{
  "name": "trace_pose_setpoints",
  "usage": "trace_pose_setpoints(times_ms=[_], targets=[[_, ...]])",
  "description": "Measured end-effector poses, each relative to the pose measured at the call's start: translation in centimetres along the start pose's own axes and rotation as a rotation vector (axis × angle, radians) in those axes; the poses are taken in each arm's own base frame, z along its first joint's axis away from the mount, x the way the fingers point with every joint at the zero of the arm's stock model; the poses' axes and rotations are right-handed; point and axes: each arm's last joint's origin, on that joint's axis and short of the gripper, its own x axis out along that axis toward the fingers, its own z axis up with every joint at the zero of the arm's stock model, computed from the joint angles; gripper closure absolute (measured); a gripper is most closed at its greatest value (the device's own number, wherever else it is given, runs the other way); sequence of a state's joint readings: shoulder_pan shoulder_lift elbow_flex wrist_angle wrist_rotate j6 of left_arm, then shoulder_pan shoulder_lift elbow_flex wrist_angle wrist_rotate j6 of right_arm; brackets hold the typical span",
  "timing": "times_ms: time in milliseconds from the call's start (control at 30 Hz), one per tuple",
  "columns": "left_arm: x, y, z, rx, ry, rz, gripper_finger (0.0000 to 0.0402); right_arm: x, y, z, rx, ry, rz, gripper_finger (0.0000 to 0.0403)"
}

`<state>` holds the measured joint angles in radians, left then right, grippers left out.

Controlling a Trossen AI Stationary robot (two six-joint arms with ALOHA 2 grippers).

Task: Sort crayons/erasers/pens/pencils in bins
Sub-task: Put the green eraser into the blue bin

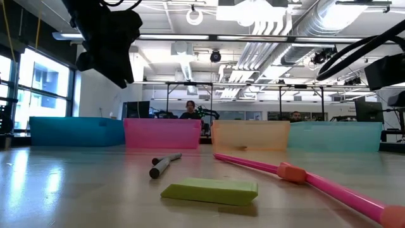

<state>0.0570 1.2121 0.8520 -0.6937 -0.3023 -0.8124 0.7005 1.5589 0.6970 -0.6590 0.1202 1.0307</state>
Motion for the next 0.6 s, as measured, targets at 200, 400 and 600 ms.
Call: trace_pose_setpoints(times_ms=[200, 400, 600], targets=[[0.00, -0.02, 0.02, 0.000, -0.002, -0.002, 0.0264, -0.10, 0.19, 0.11, 0.019, 0.008, -0.005, 0.0263], [0.00, -0.01, 0.02, -0.001, 0.000, -0.002, 0.0264, -0.09, 0.20, 0.09, 0.045, 0.014, -0.002, 0.0319], [0.00, -0.14, -0.11, -0.010, 0.045, -0.045, 0.0264, -0.10, 0.22, 0.10, 0.044, 0.014, 0.001, 0.0342]])
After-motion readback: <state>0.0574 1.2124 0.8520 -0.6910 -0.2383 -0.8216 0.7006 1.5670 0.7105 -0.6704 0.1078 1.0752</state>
